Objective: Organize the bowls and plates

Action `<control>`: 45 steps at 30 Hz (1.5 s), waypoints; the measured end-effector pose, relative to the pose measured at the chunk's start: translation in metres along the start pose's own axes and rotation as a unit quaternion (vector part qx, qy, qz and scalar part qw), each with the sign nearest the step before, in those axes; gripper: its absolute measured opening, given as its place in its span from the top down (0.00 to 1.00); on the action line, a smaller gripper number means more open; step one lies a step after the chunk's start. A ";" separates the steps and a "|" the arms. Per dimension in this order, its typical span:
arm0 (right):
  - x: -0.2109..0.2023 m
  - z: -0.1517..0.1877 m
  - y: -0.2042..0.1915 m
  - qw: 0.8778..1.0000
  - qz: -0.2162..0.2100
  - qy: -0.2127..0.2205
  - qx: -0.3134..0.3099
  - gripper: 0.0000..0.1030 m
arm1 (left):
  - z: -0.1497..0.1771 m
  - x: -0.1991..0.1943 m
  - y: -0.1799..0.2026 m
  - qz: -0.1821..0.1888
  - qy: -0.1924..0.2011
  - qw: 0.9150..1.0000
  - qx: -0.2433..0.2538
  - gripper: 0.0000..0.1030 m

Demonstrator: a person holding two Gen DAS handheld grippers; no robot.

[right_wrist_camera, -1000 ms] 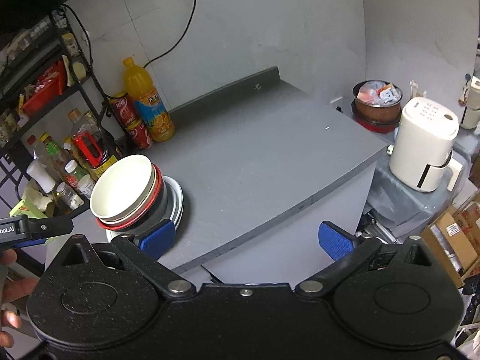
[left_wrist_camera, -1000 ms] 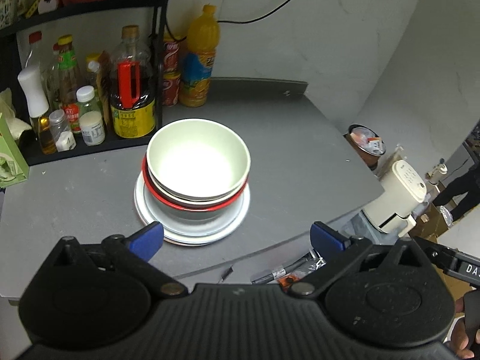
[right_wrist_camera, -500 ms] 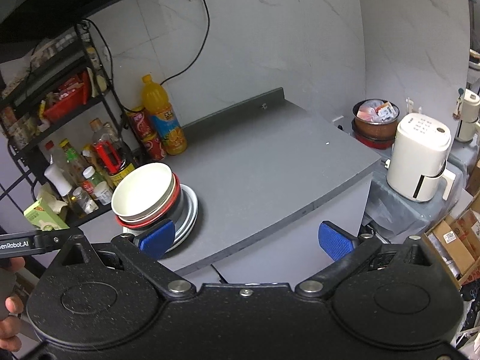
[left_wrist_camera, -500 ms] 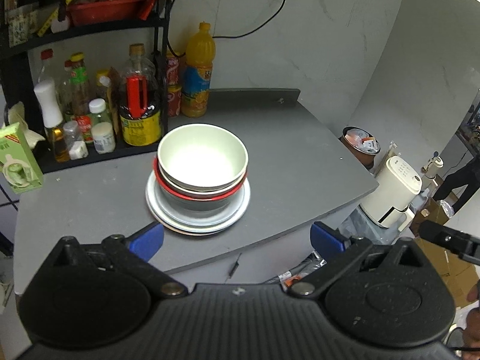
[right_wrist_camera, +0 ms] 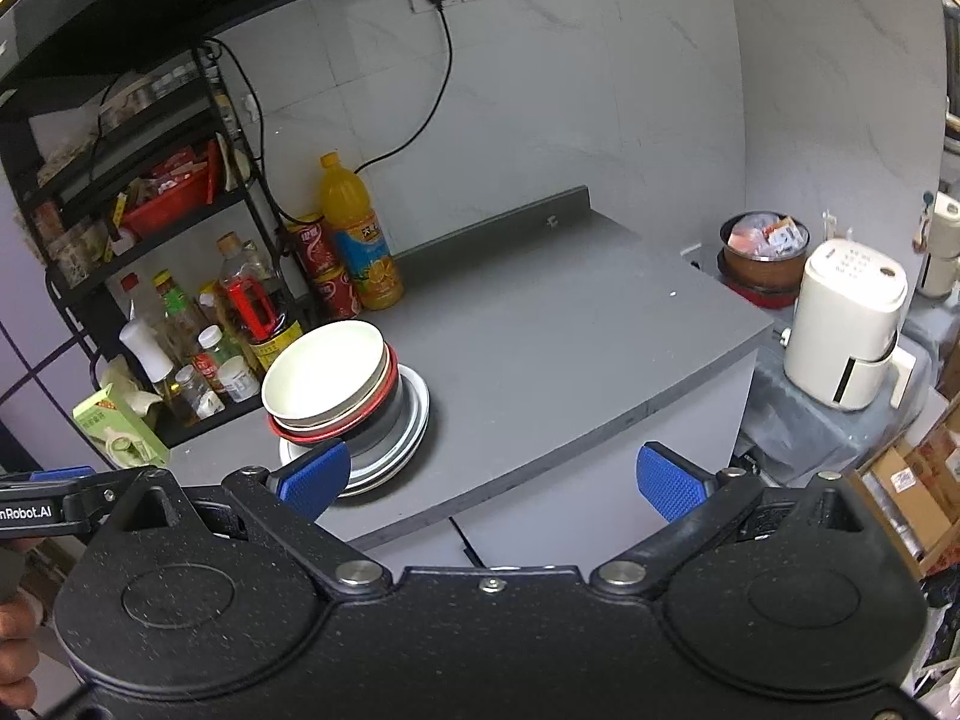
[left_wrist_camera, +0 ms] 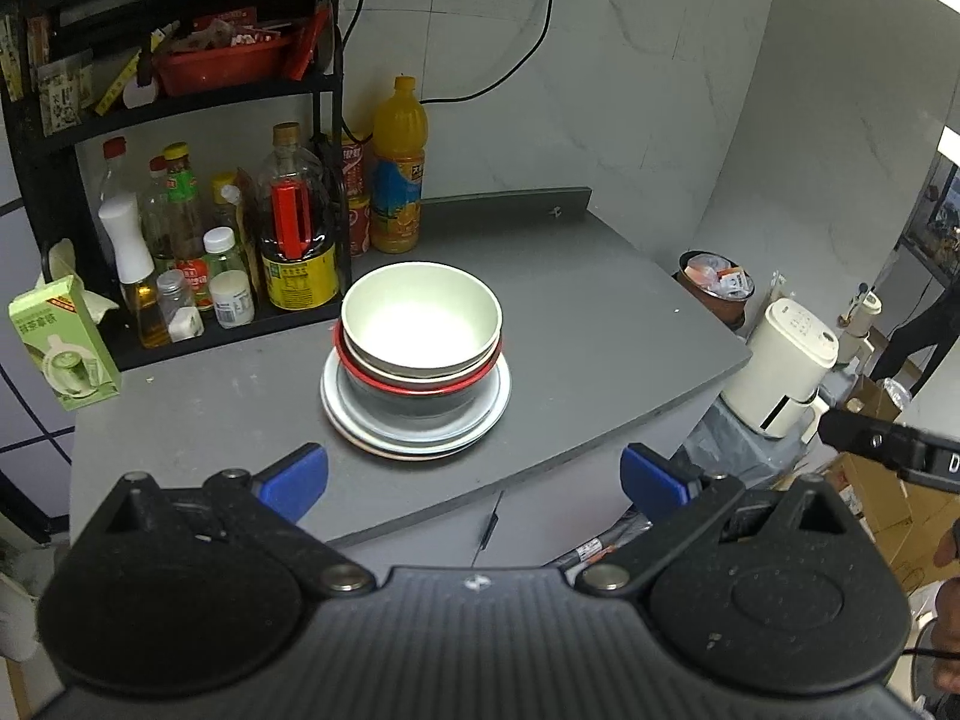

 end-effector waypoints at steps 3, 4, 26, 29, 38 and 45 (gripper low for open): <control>-0.002 0.002 -0.005 1.000 0.001 0.002 -0.006 0.00 | 0.004 -0.001 -0.003 -0.003 0.000 1.000 -0.005 0.00; -0.002 0.003 -0.006 1.000 0.000 0.002 -0.008 0.00 | 0.006 0.000 -0.004 -0.006 -0.001 1.000 -0.008 0.00; 0.006 0.015 -0.016 1.000 -0.006 -0.019 -0.018 0.00 | 0.017 0.019 -0.009 -0.003 -0.024 1.000 -0.001 0.00; 0.007 0.015 -0.018 1.000 -0.003 -0.020 -0.020 0.00 | 0.016 0.019 -0.011 -0.002 -0.023 1.000 -0.001 0.00; 0.008 0.015 -0.020 0.999 -0.003 -0.022 -0.023 0.00 | 0.014 0.018 -0.017 -0.002 -0.027 1.000 -0.007 0.00; 0.007 0.016 -0.019 0.999 0.003 -0.023 -0.026 0.00 | 0.015 0.017 -0.018 -0.001 -0.029 1.000 -0.007 0.00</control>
Point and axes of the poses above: each gripper's, at about its wrist camera, not at the fingertips, and x roughly the way its jaws point, y to its right, z to its underside, the point moved 4 cm from there along x, roughly the way its jaws point, and after that the axes turned 9 degrees about -y, right-handed, at the moved point
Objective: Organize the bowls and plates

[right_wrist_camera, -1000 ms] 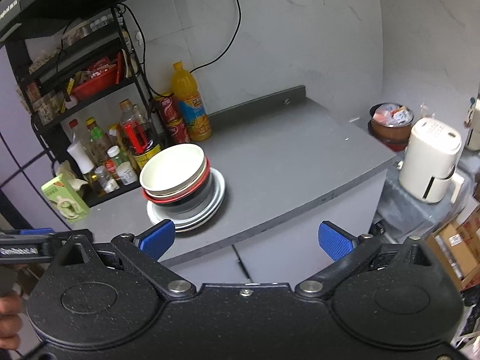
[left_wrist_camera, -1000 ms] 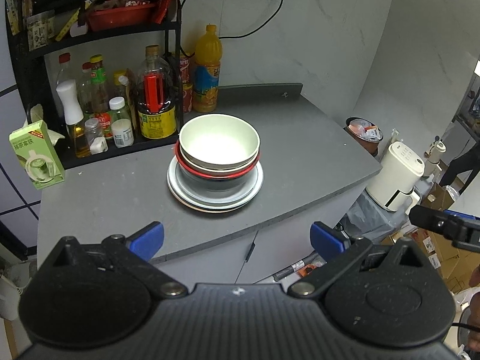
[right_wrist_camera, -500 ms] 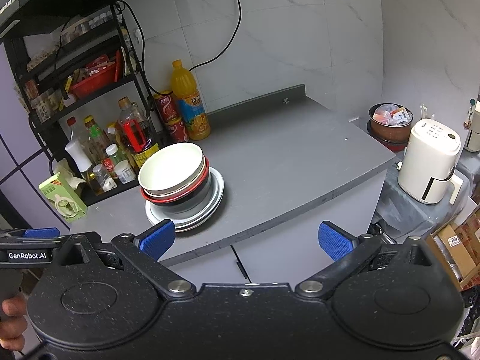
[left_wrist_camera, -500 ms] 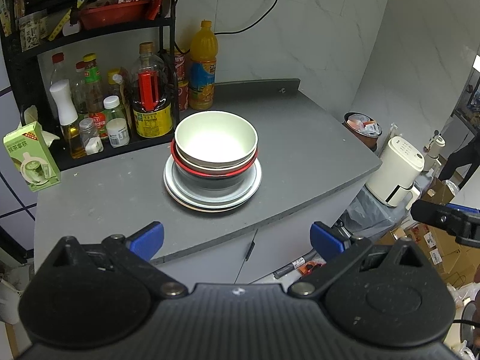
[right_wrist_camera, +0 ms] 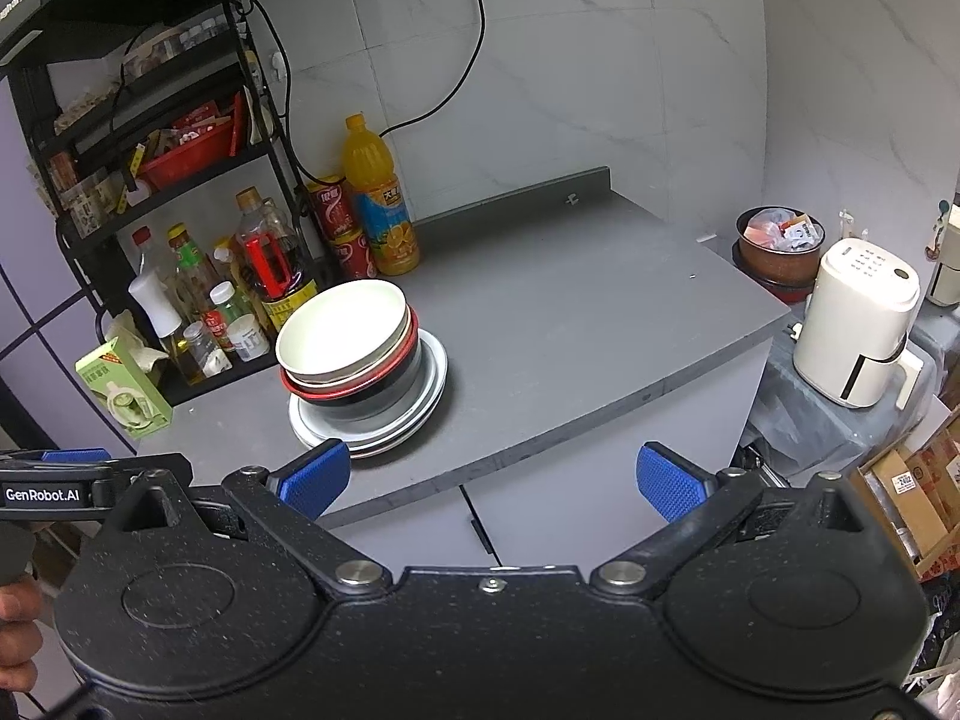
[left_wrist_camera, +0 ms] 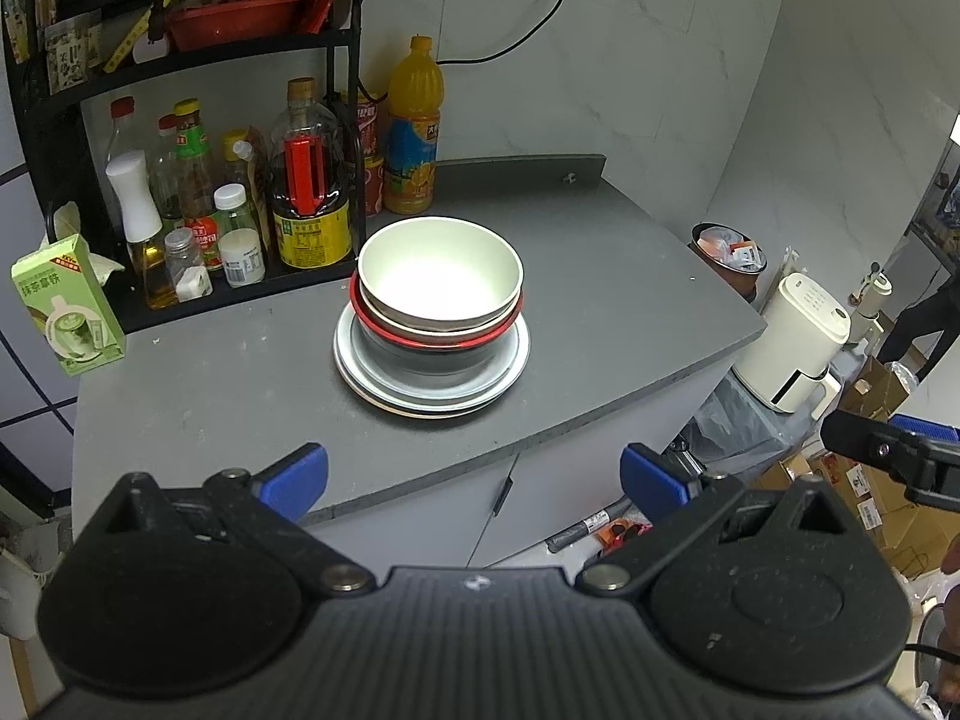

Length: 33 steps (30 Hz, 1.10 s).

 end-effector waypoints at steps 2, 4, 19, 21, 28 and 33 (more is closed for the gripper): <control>0.000 0.000 0.000 1.000 0.004 0.000 -0.002 0.00 | 0.000 -0.001 0.000 -0.001 0.000 1.000 0.001 0.00; -0.002 0.001 0.000 1.000 0.003 0.000 -0.002 0.00 | 0.000 -0.001 0.000 0.000 0.000 1.000 0.001 0.00; -0.010 0.002 0.012 1.000 0.011 0.006 -0.001 0.00 | -0.003 -0.002 0.007 0.000 0.000 1.000 0.006 0.00; -0.009 0.003 0.014 1.000 0.012 0.005 0.000 0.00 | -0.003 -0.002 0.009 0.000 0.002 1.000 0.010 0.00; -0.008 0.001 0.020 1.000 0.017 0.003 0.000 0.00 | -0.005 0.003 0.009 0.002 -0.003 1.000 0.005 0.00; -0.005 0.001 0.022 1.000 0.021 0.003 0.000 0.00 | -0.006 0.008 0.009 0.001 -0.005 1.000 0.009 0.00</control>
Point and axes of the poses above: each gripper's, at about its wrist camera, not at the fingertips, and x roughly the way its jaws point, y to its right, z to its underside, the point moved 4 cm from there along x, roughly the way its jaws point, and after that the axes turned 9 degrees about -y, right-handed, at the moved point
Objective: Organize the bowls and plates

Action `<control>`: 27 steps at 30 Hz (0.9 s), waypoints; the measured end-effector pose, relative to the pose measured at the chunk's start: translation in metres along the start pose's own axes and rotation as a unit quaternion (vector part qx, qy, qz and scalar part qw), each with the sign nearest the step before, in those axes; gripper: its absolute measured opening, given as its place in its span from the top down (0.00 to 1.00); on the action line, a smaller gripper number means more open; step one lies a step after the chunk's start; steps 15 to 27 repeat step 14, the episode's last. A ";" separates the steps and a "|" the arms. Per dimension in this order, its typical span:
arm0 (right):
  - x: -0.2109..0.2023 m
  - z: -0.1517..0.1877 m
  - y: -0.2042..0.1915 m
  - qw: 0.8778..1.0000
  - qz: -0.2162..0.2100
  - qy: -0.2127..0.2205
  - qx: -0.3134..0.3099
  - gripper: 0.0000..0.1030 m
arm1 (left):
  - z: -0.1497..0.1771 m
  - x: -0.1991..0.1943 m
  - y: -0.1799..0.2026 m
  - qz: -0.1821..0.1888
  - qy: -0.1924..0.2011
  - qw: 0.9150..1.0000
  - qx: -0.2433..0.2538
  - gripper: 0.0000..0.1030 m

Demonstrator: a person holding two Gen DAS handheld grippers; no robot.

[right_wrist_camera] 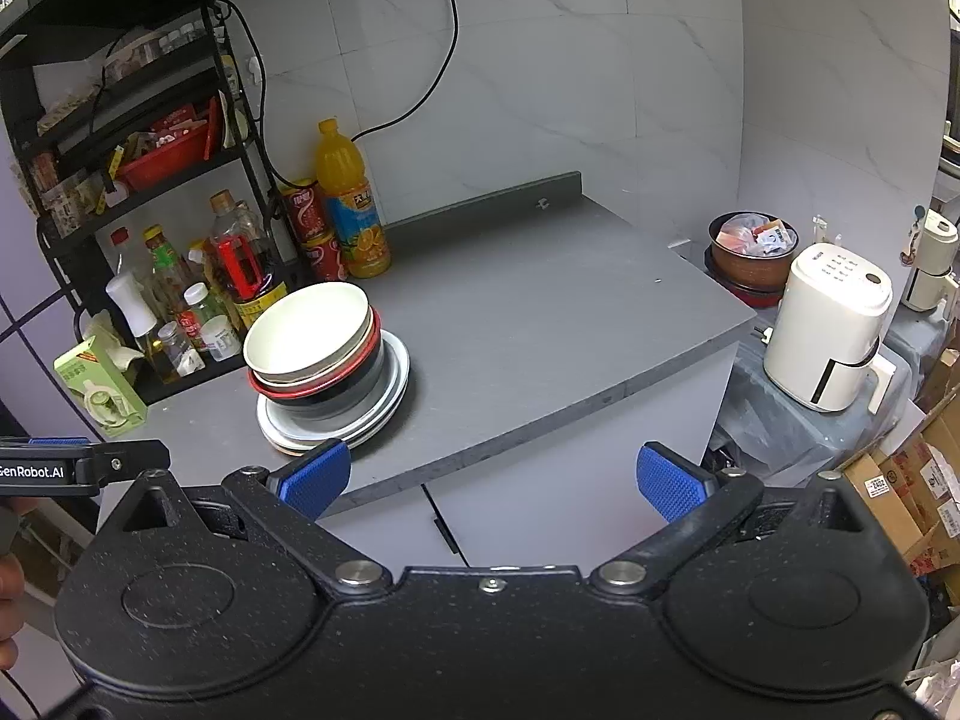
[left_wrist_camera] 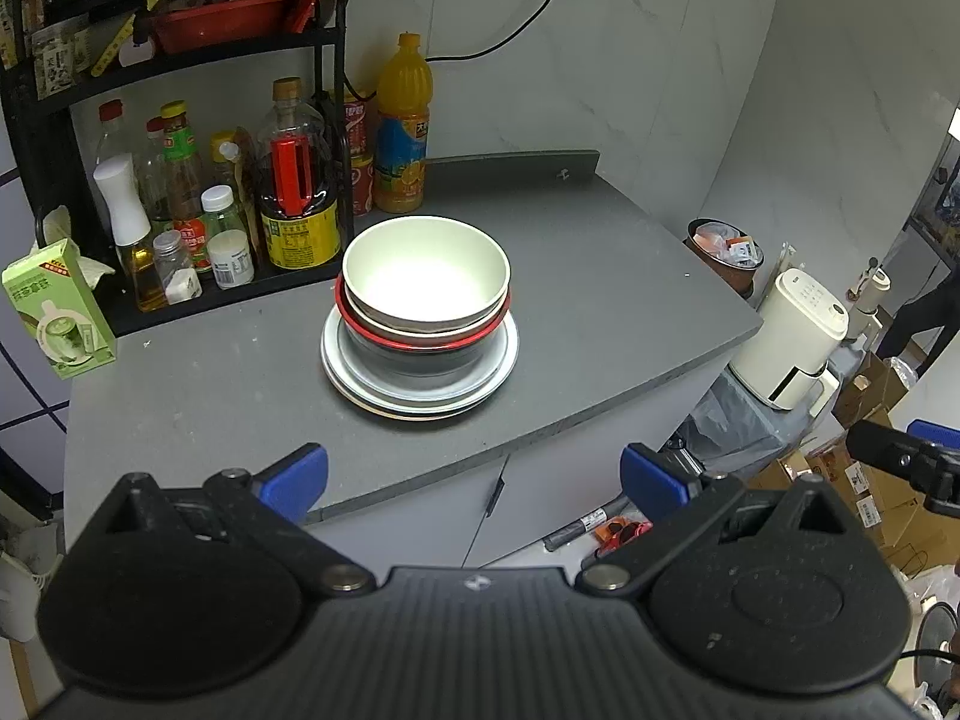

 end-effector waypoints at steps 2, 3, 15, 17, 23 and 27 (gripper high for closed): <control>0.002 0.000 0.001 1.000 0.002 0.000 -0.002 0.00 | -0.001 0.001 0.001 -0.004 0.002 1.000 0.004 0.00; 0.003 0.000 0.001 1.000 0.003 0.000 -0.001 0.00 | -0.002 0.002 0.001 -0.004 0.003 1.000 0.006 0.00; 0.019 -0.009 0.002 1.000 0.004 -0.010 0.003 0.00 | -0.017 0.019 -0.002 -0.008 0.001 1.000 0.004 0.00; 0.019 -0.009 0.002 1.000 0.004 -0.010 0.003 0.00 | -0.017 0.019 -0.002 -0.008 0.001 1.000 0.004 0.00; 0.019 -0.009 0.002 1.000 0.004 -0.010 0.003 0.00 | -0.017 0.019 -0.002 -0.008 0.001 1.000 0.004 0.00; 0.019 -0.009 0.002 1.000 0.004 -0.010 0.003 0.00 | -0.017 0.019 -0.002 -0.008 0.001 1.000 0.004 0.00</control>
Point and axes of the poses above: each gripper's, at about its wrist camera, not at the fingertips, and x roughly the way its jaws point, y to its right, z to its underside, the point moved 4 cm from there along x, roughly the way its jaws point, and after that the axes turned 9 degrees about -y, right-handed, at the moved point
